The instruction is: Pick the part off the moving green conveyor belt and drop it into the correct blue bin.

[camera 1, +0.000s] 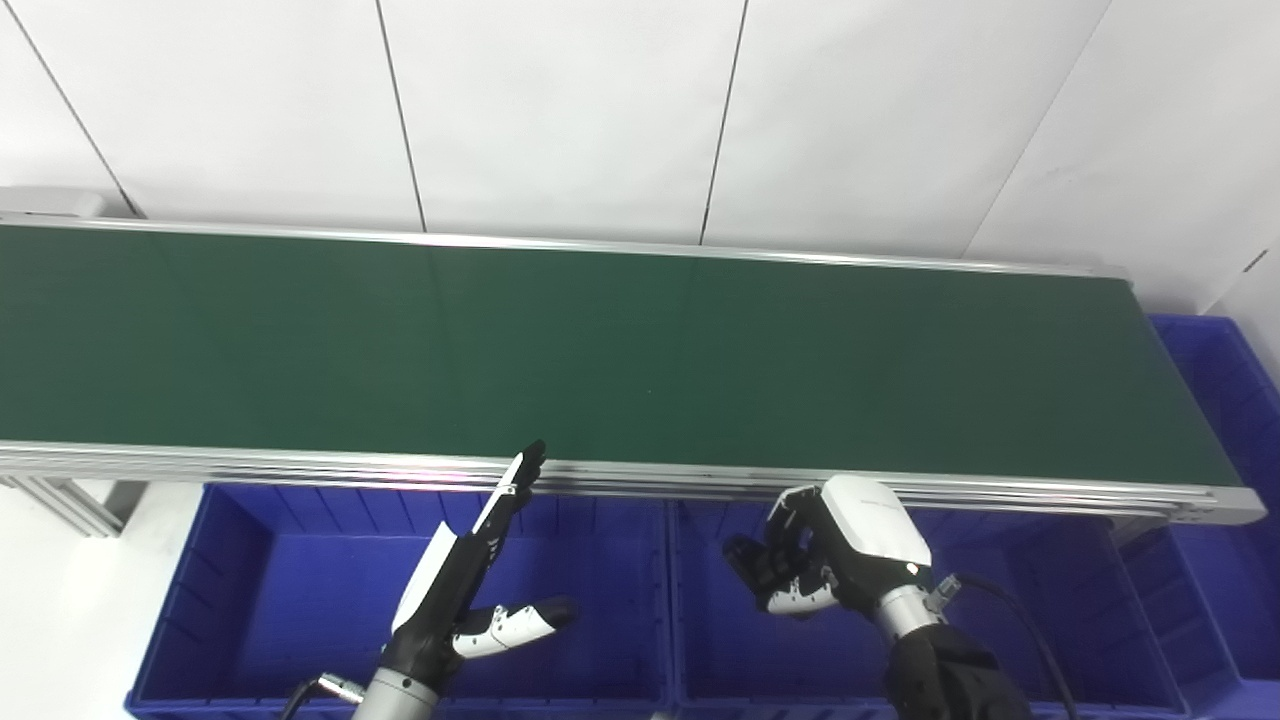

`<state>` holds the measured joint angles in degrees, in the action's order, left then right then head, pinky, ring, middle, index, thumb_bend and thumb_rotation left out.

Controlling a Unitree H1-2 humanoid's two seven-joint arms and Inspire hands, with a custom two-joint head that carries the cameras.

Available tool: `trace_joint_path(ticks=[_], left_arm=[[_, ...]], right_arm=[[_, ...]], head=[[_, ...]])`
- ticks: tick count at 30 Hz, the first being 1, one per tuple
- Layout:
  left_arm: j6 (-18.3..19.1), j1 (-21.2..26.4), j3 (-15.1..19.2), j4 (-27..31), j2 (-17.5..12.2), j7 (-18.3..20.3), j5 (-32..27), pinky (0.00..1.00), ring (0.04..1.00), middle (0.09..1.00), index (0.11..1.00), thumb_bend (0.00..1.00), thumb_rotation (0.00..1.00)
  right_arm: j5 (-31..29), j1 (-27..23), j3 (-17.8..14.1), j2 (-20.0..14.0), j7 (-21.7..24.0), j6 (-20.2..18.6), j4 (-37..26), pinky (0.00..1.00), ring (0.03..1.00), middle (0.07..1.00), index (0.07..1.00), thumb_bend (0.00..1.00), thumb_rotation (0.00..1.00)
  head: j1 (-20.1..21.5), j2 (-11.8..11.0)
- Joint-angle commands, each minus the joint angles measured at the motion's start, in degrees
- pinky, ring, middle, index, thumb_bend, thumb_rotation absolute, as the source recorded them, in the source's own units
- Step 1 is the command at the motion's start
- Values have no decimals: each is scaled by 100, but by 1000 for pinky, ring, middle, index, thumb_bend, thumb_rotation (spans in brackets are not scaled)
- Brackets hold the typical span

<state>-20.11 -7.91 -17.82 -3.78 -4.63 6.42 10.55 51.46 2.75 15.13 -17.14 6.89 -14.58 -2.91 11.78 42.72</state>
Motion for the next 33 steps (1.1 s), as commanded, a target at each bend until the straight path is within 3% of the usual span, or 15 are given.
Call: trace_joint_path(ticks=[1, 6, 9, 10, 13, 15, 22, 27, 30, 33], left_arm=[[-113, 39, 31, 139, 31, 7, 2, 974, 1000, 1000, 1000, 815, 724], [-190, -28, 47, 116, -12, 13, 38, 975, 1000, 1000, 1000, 809, 722], [-270, -57, 55, 68, -10, -7, 43, 973, 1000, 1000, 1000, 809, 717], [-271, -66, 57, 69, -8, -29, 95, 976, 1000, 1000, 1000, 810, 719], [-343, -82, 69, 4, 9, -29, 58, 982, 1000, 1000, 1000, 818, 722], [-375, -85, 81, -35, 16, -28, 47, 983, 1000, 1000, 1000, 828, 725], [-390, -44, 120, -95, -7, 48, -59, 997, 1000, 1000, 1000, 833, 729], [-246, 41, 127, -20, -60, 166, -57, 984, 1000, 1000, 1000, 814, 716], [-302, 176, 142, -84, -44, 216, -109, 984, 1000, 1000, 1000, 790, 698], [-245, 267, 165, -75, -20, 254, -141, 985, 1000, 1000, 1000, 779, 702]], right_arm=[[-20, -155, 26, -43, -145, 131, 93, 249, 354, 450, 541, 510, 0], [-17, -266, 162, 75, -380, 92, 808, 304, 369, 471, 554, 507, 0], [-71, -298, 227, 112, -258, -24, 968, 327, 403, 508, 511, 511, 0], [-75, -313, 266, 102, -180, -62, 1002, 379, 413, 520, 504, 511, 0], [-92, -257, 333, 105, -68, -126, 887, 878, 874, 872, 844, 632, 308], [-120, -193, 329, 129, -145, -97, 797, 968, 954, 939, 901, 655, 407], [-343, 373, 127, 420, -877, 188, -69, 1000, 1000, 997, 968, 723, 601], [-509, 837, 70, 658, -1278, 325, -791, 1000, 1000, 1000, 1000, 754, 688], [-1536, 1284, -123, 1115, -1654, 961, -1033, 950, 988, 1000, 999, 741, 657], [-2220, 1496, -240, 1366, -1834, 1566, -875, 900, 966, 997, 997, 736, 703]], head=[[0, 3], [-35, -188], [-42, -273], [-42, -273], [-39, -341], [-32, -367], [-41, -452], [-90, -536], [-141, -600], [-172, -643]])
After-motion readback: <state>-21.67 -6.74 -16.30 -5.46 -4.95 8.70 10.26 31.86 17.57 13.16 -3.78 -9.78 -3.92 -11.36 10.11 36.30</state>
